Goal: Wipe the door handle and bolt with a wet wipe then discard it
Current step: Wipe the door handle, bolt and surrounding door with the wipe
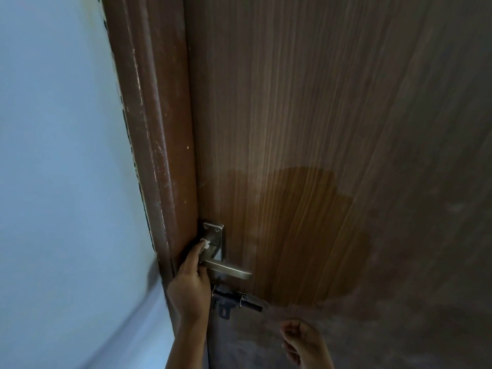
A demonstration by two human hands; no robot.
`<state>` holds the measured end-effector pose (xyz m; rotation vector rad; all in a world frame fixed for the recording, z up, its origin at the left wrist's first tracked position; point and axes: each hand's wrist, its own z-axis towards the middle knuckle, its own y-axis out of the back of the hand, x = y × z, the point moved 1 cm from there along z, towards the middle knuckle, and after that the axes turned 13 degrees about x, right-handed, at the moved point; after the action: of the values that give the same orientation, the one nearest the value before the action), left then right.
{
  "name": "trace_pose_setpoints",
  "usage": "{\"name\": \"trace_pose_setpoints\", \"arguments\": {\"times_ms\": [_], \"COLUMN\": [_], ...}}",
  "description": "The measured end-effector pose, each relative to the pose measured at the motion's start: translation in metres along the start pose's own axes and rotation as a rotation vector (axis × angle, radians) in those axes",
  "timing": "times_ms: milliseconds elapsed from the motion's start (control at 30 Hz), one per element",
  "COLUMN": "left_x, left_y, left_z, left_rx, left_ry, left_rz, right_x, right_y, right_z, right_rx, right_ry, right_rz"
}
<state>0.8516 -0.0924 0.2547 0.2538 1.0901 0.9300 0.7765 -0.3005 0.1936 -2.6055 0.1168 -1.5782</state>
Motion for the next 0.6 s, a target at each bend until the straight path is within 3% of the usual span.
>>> {"name": "trace_pose_setpoints", "arguments": {"times_ms": [167, 300, 467, 600], "left_x": [0.011, 0.017, 0.025, 0.017], "left_y": [-0.001, 0.003, 0.005, 0.013], "left_z": [0.002, -0.001, -0.025, -0.041], "left_rx": [0.066, 0.172, 0.397, 0.4], "left_ry": [-0.056, -0.001, 0.079, 0.112], "left_rz": [0.053, 0.092, -0.07, -0.226], "right_x": [0.001, 0.003, 0.007, 0.021], "right_y": [-0.009, -0.026, -0.049, -0.073], "right_z": [0.005, 0.005, 0.001, -0.001], "right_rx": [0.023, 0.08, 0.147, 0.225], "right_ry": [0.005, 0.048, 0.121, 0.235], "right_rz": [-0.008, -0.036, -0.062, -0.065]}}
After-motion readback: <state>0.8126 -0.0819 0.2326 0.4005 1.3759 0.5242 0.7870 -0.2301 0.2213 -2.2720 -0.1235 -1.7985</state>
